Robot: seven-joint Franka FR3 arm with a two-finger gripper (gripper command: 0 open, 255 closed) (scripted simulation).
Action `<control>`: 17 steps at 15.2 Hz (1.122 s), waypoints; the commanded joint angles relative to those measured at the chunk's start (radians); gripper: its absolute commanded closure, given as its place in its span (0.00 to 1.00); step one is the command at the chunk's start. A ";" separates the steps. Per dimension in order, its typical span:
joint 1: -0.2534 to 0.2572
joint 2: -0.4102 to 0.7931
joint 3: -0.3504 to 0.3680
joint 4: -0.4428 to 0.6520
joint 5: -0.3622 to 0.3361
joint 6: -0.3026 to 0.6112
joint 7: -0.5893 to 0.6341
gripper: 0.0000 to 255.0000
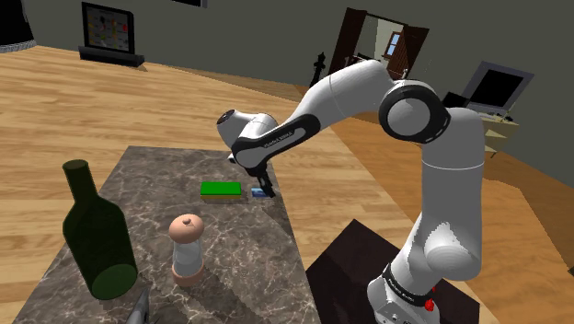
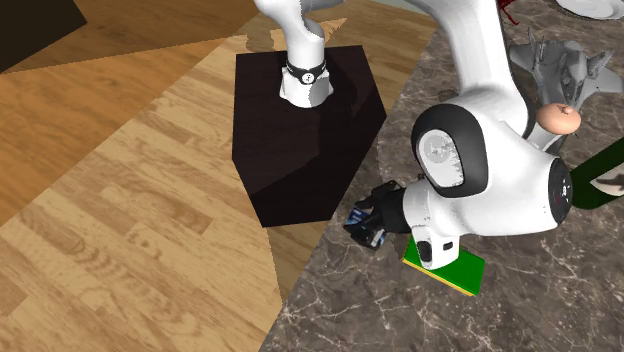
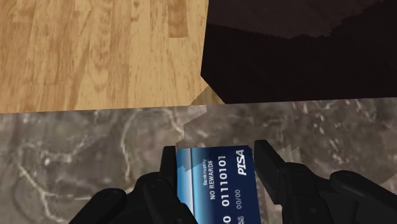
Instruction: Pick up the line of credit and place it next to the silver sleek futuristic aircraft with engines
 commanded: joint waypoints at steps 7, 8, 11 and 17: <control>0.001 -0.058 0.003 0.020 0.009 -0.073 -0.027 1.00; 0.002 -0.065 0.003 0.024 0.010 -0.083 -0.030 1.00; 0.002 -0.085 0.004 0.036 0.013 -0.114 -0.041 1.00; 0.004 -0.120 0.005 0.068 0.018 -0.177 -0.063 1.00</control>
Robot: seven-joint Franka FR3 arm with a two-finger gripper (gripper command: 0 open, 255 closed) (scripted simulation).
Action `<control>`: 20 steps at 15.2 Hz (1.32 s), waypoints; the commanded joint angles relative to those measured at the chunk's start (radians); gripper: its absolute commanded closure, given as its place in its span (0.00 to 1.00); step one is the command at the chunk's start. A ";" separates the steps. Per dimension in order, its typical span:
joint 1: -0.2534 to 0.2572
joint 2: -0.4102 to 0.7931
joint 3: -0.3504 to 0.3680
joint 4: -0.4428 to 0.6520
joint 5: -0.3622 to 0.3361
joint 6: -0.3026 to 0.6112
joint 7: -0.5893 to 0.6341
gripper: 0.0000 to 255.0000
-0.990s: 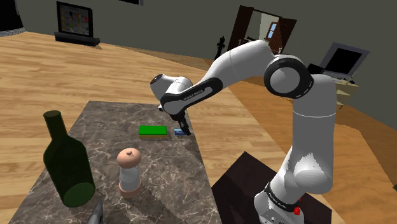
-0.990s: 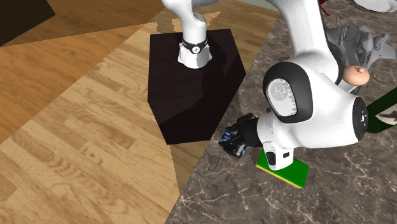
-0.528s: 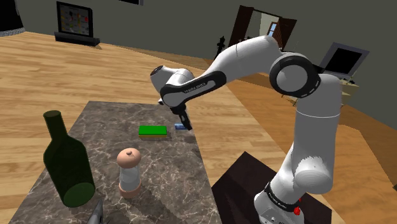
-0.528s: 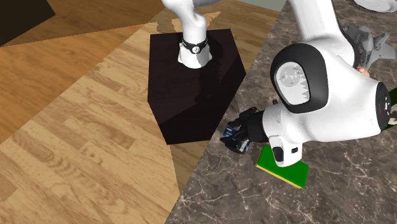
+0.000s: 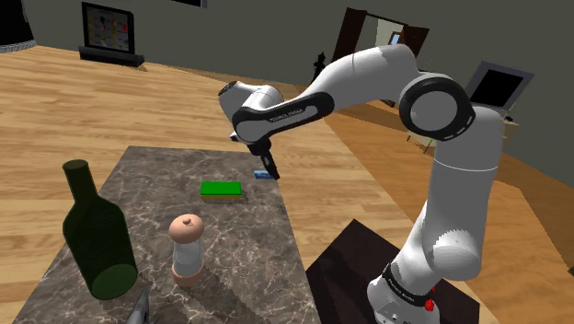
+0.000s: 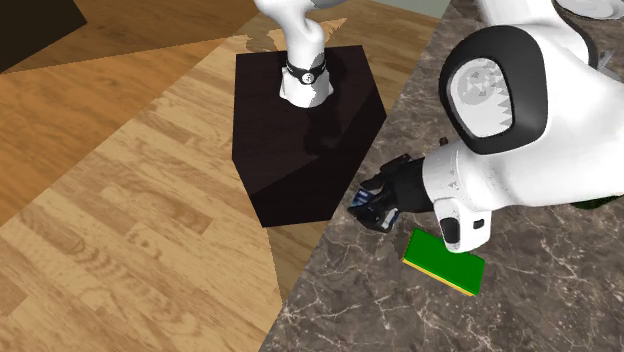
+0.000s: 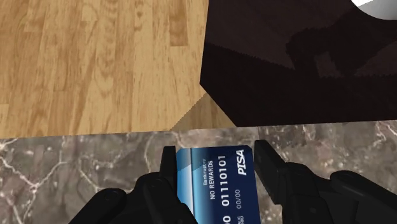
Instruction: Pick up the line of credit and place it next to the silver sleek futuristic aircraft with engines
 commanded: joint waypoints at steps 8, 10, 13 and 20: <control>0.004 -0.042 0.002 0.064 0.005 -0.101 -0.033 1.00; 0.005 -0.050 0.002 0.080 0.005 -0.124 -0.041 1.00; 0.007 -0.060 0.002 0.106 0.006 -0.158 -0.052 1.00; 0.061 -0.151 0.047 0.007 0.049 -0.181 0.039 1.00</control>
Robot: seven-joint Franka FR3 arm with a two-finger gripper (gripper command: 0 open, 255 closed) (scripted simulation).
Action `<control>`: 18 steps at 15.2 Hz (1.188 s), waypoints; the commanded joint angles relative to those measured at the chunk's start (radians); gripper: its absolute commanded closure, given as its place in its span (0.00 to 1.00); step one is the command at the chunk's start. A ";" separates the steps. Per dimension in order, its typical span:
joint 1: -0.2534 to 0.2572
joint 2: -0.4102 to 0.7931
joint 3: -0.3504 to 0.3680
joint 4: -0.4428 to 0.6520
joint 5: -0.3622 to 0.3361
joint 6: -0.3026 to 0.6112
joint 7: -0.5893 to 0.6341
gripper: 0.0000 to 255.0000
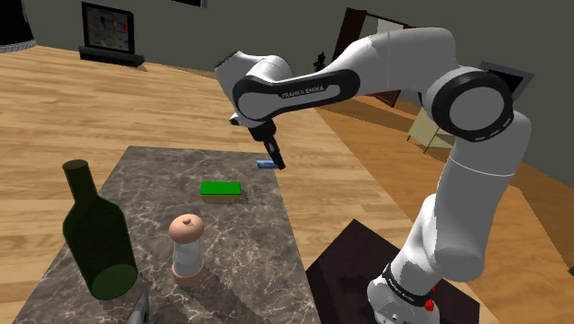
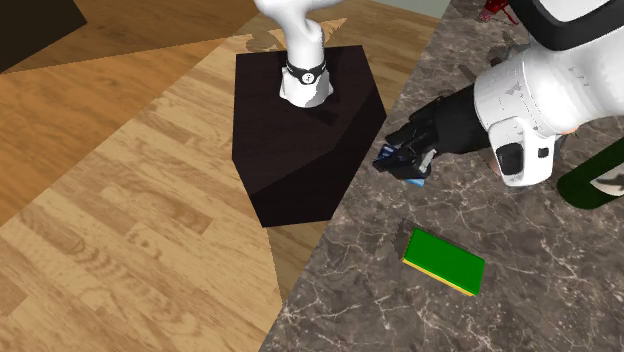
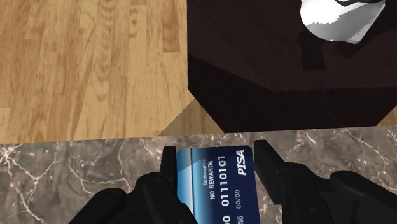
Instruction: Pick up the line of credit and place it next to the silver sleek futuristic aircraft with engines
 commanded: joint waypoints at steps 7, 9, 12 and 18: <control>0.088 -0.092 0.079 -0.113 0.084 -0.022 0.157 1.00; 0.111 -0.109 0.100 -0.133 0.108 -0.029 0.198 1.00; 0.147 -0.127 0.133 -0.153 0.145 -0.038 0.260 1.00; 0.219 -0.139 0.201 -0.164 0.221 -0.057 0.389 1.00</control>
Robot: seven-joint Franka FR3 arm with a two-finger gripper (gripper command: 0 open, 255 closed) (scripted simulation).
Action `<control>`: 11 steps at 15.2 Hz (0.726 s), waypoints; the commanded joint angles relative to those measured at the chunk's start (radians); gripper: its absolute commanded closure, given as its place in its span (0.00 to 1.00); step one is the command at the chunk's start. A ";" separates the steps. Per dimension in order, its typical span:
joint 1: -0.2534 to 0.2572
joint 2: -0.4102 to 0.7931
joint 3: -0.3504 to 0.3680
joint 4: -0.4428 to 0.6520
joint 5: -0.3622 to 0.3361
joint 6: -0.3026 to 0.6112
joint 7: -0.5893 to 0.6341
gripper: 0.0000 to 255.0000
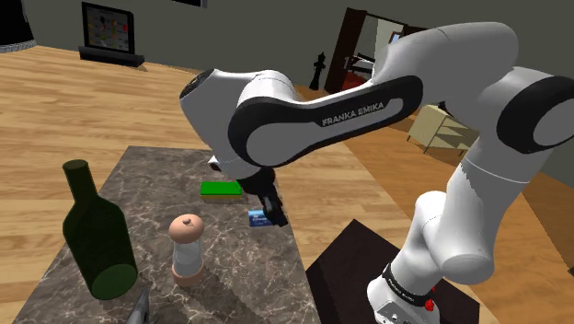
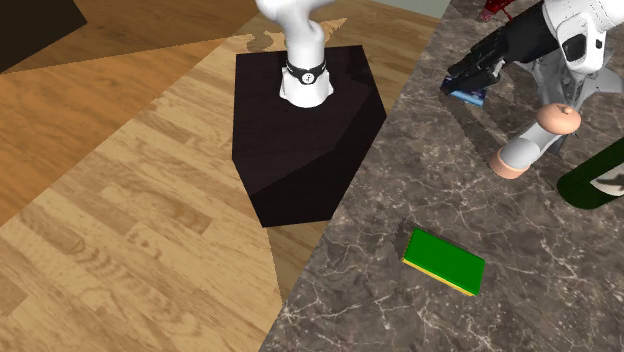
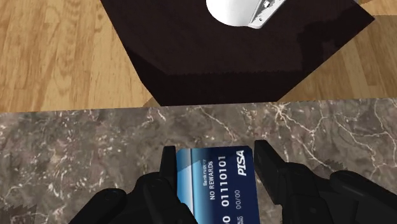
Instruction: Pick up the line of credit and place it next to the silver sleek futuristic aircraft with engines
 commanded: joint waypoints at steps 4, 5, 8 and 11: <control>0.062 0.008 0.058 0.011 0.062 -0.014 0.114 1.00; 0.074 0.013 0.069 0.018 0.073 -0.016 0.137 1.00; 0.112 0.035 0.103 0.043 0.104 -0.023 0.208 1.00; 0.152 0.067 0.136 0.079 0.131 -0.029 0.281 1.00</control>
